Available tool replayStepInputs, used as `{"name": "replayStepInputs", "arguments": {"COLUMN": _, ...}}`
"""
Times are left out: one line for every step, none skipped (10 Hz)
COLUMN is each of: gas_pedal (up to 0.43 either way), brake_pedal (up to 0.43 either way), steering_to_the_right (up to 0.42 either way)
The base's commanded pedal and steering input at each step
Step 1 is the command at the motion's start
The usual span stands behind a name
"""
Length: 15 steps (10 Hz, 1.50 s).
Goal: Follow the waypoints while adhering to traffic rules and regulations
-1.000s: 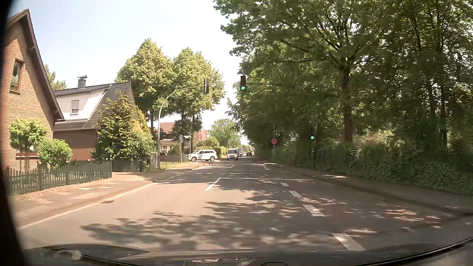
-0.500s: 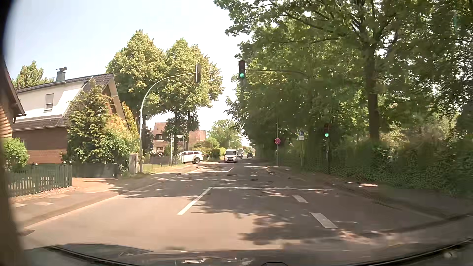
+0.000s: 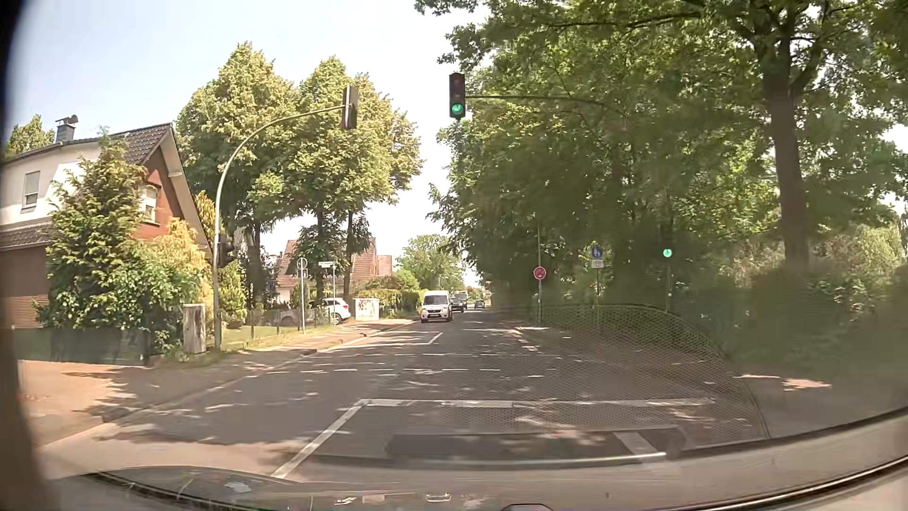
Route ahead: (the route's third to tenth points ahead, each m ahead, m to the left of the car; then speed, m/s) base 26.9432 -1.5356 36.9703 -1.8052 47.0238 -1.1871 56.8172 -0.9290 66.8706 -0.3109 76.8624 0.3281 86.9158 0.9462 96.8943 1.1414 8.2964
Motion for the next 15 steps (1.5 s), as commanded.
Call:
{"name": "replayStepInputs", "arguments": {"gas_pedal": 0.138, "brake_pedal": 0.0, "steering_to_the_right": -0.003}}
{"name": "replayStepInputs", "arguments": {"gas_pedal": 0.138, "brake_pedal": 0.0, "steering_to_the_right": -0.004}}
{"name": "replayStepInputs", "arguments": {"gas_pedal": 0.138, "brake_pedal": 0.0, "steering_to_the_right": -0.005}}
{"name": "replayStepInputs", "arguments": {"gas_pedal": 0.138, "brake_pedal": 0.0, "steering_to_the_right": -0.005}}
{"name": "replayStepInputs", "arguments": {"gas_pedal": 0.13, "brake_pedal": 0.0, "steering_to_the_right": -0.005}}
{"name": "replayStepInputs", "arguments": {"gas_pedal": 0.13, "brake_pedal": 0.0, "steering_to_the_right": -0.005}}
{"name": "replayStepInputs", "arguments": {"gas_pedal": 0.118, "brake_pedal": 0.0, "steering_to_the_right": -0.005}}
{"name": "replayStepInputs", "arguments": {"gas_pedal": 0.087, "brake_pedal": 0.0, "steering_to_the_right": -0.005}}
{"name": "replayStepInputs", "arguments": {"gas_pedal": 0.087, "brake_pedal": 0.0, "steering_to_the_right": -0.005}}
{"name": "replayStepInputs", "arguments": {"gas_pedal": 0.087, "brake_pedal": 0.0, "steering_to_the_right": -0.005}}
{"name": "replayStepInputs", "arguments": {"gas_pedal": 0.087, "brake_pedal": 0.0, "steering_to_the_right": -0.005}}
{"name": "replayStepInputs", "arguments": {"gas_pedal": 0.098, "brake_pedal": 0.0, "steering_to_the_right": -0.005}}
{"name": "replayStepInputs", "arguments": {"gas_pedal": 0.098, "brake_pedal": 0.0, "steering_to_the_right": -0.004}}
{"name": "replayStepInputs", "arguments": {"gas_pedal": 0.098, "brake_pedal": 0.0, "steering_to_the_right": -0.003}}
{"name": "replayStepInputs", "arguments": {"gas_pedal": 0.11, "brake_pedal": 0.0, "steering_to_the_right": -0.002}}
